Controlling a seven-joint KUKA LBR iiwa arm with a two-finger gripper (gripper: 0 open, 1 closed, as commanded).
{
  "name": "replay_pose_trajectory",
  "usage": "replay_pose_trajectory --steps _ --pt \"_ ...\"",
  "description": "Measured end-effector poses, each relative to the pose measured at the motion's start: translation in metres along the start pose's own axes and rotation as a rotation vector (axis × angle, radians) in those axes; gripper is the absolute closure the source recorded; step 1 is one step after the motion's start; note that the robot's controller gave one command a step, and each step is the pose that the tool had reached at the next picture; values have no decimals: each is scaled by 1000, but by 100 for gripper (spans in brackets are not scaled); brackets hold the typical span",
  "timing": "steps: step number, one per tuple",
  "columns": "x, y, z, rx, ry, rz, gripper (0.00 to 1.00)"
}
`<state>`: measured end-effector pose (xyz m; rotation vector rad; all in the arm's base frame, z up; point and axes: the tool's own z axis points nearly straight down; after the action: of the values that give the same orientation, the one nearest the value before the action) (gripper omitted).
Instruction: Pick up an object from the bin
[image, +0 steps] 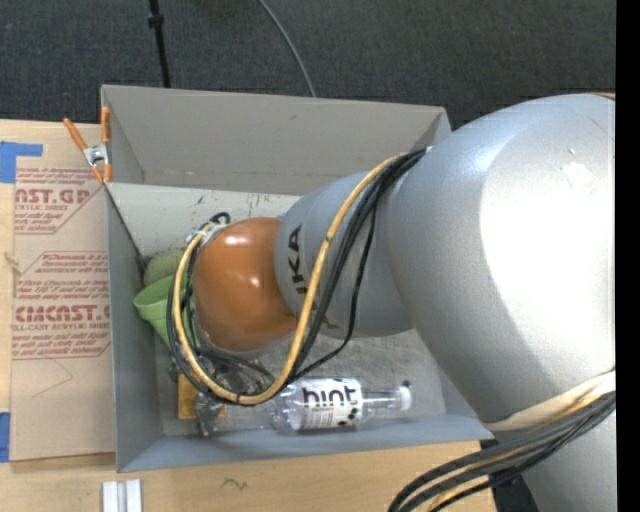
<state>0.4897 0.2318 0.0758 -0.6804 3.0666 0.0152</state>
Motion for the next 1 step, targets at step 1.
replay_pose_trajectory --steps 1 --pt "0 0 0 0 0 0 100"
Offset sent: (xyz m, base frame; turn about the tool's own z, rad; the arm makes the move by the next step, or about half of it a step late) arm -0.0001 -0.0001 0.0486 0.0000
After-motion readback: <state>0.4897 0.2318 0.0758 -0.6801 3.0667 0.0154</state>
